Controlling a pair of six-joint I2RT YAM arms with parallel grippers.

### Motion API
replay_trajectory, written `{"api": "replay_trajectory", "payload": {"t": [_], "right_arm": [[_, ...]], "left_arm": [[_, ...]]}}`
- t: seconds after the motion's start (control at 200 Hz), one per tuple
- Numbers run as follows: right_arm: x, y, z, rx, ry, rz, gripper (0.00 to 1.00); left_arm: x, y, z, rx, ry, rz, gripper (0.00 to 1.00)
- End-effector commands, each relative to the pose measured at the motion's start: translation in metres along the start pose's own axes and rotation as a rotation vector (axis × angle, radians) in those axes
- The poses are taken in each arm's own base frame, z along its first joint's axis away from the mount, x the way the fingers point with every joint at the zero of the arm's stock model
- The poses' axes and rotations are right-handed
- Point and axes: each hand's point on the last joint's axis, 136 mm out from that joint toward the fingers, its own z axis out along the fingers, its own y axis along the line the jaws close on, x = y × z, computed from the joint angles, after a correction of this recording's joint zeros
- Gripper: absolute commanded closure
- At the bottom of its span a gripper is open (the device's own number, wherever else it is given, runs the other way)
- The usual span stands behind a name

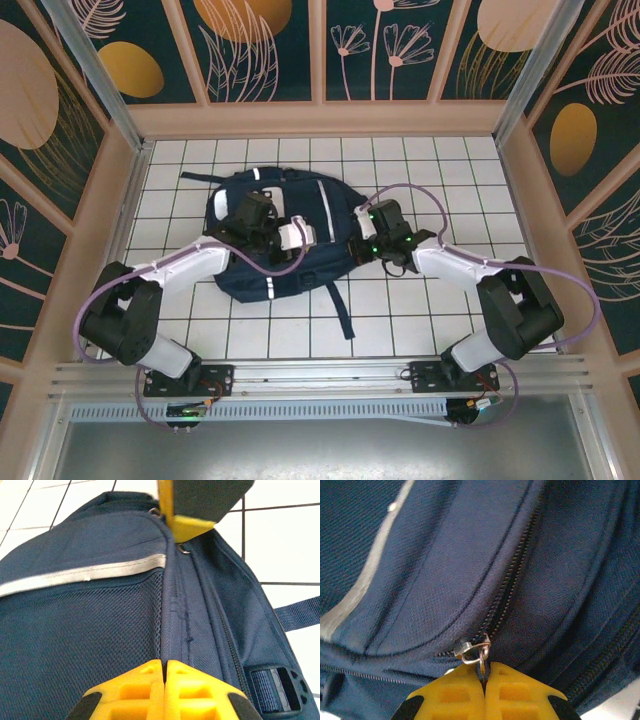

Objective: Pack books, pencil case, and school supplies into a backpack

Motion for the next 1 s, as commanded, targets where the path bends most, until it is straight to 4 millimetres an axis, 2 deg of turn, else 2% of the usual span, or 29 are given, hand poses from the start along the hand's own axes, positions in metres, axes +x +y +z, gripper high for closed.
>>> {"api": "replay_trajectory", "payload": {"t": [0.0,0.095,0.185,0.22,0.255,0.3,0.355,0.405,0.455,0.5,0.641,0.721,0.786,0.856,0.991], "right_arm": [[0.005,0.006,-0.005,0.060,0.033,-0.071,1.00],[0.002,0.041,-0.005,-0.045,0.013,-0.088,1.00],[-0.003,0.080,-0.002,-0.164,-0.014,-0.099,1.00],[-0.005,0.093,0.000,-0.204,-0.019,-0.098,1.00],[-0.007,0.107,0.003,-0.246,-0.019,-0.100,1.00],[-0.011,0.123,0.008,-0.294,-0.026,-0.101,1.00],[-0.013,0.141,0.014,-0.342,-0.029,-0.109,1.00],[-0.016,0.153,0.020,-0.366,-0.030,-0.120,1.00],[-0.016,0.162,0.026,-0.381,-0.023,-0.135,1.00],[-0.017,0.167,0.031,-0.387,-0.018,-0.143,1.00],[-0.016,0.169,0.035,-0.384,-0.025,-0.173,1.00],[-0.014,0.171,0.033,-0.395,-0.032,-0.187,1.00],[-0.013,0.173,0.030,-0.412,-0.036,-0.195,1.00],[-0.010,0.180,0.026,-0.445,-0.034,-0.203,1.00],[-0.012,0.195,0.020,-0.461,-0.060,-0.243,1.00]], "left_arm": [[0.026,0.058,-0.025,-0.175,0.080,-0.120,1.00],[0.022,0.100,-0.043,-0.347,0.018,-0.245,1.00],[0.013,0.132,-0.070,-0.536,-0.075,-0.400,0.87],[0.008,0.138,-0.080,-0.588,-0.116,-0.477,0.74],[0.003,0.139,-0.088,-0.605,-0.158,-0.545,0.69],[-0.002,0.137,-0.096,-0.609,-0.202,-0.651,0.58],[0.004,0.137,-0.107,-0.646,-0.227,-0.841,0.47],[0.022,0.132,-0.116,-0.704,-0.190,-1.033,0.39],[0.040,0.118,-0.123,-0.729,-0.110,-1.186,0.32],[0.050,0.102,-0.125,-0.717,-0.060,-1.290,0.34],[0.060,0.051,-0.118,-0.574,-0.072,-1.635,0.34],[0.064,0.031,-0.102,-0.470,-0.111,-1.789,0.26],[0.066,0.022,-0.085,-0.388,-0.131,-1.847,0.21],[0.080,0.019,-0.073,-0.390,-0.085,-1.901,0.18],[0.084,0.020,-0.052,-0.385,-0.059,-1.921,0.17]]}}
